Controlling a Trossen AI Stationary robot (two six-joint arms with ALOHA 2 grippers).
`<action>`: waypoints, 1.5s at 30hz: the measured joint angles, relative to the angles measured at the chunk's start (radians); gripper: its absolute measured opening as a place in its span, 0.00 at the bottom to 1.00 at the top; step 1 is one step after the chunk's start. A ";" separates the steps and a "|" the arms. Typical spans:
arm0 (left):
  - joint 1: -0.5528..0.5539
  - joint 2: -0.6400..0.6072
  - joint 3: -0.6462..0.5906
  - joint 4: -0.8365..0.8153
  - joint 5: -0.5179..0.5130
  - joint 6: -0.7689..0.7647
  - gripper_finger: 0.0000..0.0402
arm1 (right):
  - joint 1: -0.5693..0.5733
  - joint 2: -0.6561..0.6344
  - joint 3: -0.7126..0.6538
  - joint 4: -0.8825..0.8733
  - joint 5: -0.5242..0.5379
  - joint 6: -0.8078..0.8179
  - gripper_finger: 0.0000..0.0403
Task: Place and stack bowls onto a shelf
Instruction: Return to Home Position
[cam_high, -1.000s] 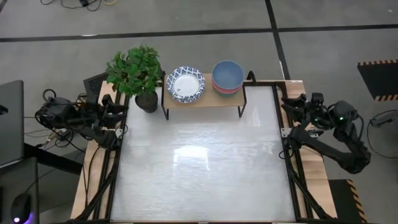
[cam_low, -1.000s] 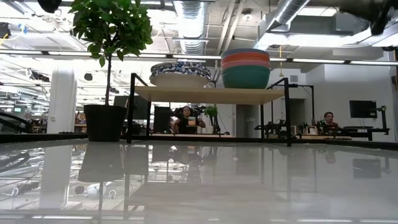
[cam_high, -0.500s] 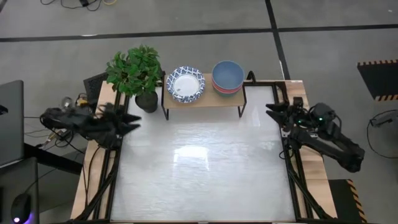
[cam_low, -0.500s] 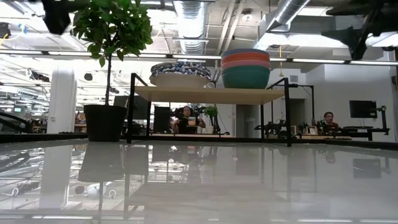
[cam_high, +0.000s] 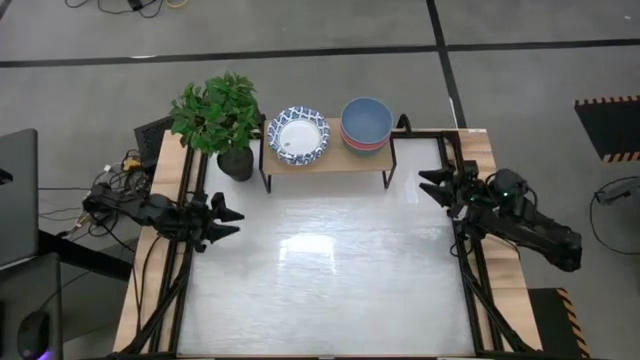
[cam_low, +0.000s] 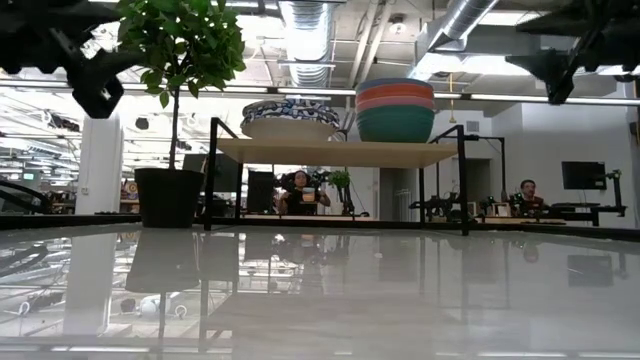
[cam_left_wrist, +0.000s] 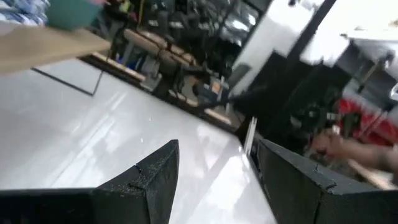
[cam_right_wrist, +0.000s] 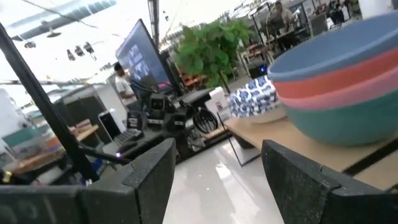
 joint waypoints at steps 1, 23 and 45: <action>0.000 0.006 -0.001 -0.010 0.010 0.008 0.51 | 0.000 0.000 -0.009 -0.001 0.001 -0.006 0.66; 0.003 0.000 0.001 -0.183 -0.039 -0.008 0.51 | 0.005 0.021 -0.219 0.017 0.013 0.107 0.66; 0.005 0.000 0.003 -0.121 0.084 0.175 0.51 | 0.021 0.026 -0.223 0.116 -0.313 -0.296 0.66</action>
